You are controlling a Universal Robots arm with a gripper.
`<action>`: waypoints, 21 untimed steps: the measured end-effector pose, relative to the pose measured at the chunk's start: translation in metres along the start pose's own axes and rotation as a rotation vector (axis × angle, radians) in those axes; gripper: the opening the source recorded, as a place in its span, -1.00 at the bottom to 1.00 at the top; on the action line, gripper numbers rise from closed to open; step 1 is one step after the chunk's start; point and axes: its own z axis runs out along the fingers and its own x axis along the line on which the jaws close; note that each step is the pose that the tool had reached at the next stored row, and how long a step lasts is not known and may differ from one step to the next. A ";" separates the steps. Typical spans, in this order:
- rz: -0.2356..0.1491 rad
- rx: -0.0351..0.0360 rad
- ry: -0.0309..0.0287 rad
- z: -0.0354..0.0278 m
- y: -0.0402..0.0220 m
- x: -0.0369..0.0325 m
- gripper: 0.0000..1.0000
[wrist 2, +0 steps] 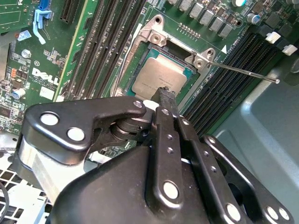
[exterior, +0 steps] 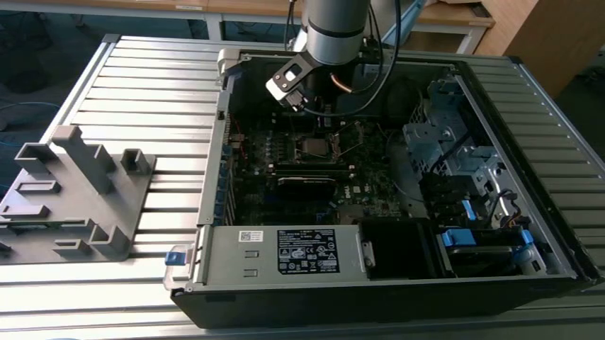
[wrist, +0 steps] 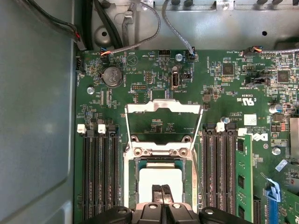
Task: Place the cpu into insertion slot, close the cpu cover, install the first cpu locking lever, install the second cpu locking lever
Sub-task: 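Close the cpu cover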
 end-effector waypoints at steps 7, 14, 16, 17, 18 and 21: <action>0.000 0.0000 0.0000 0.0002 0.0000 0.0000 -0.79; 0.000 0.0000 -0.0001 -0.0083 0.0002 0.0002 -0.79; 0.000 -0.0001 0.0000 -0.0126 0.0003 0.0003 -0.79; 0.000 0.0000 0.0000 -0.0153 0.0003 0.0004 -0.79; 0.000 0.0000 0.0001 -0.0178 0.0004 0.0004 -0.79; 0.000 0.0000 -0.0001 -0.0242 0.0005 0.0006 -0.79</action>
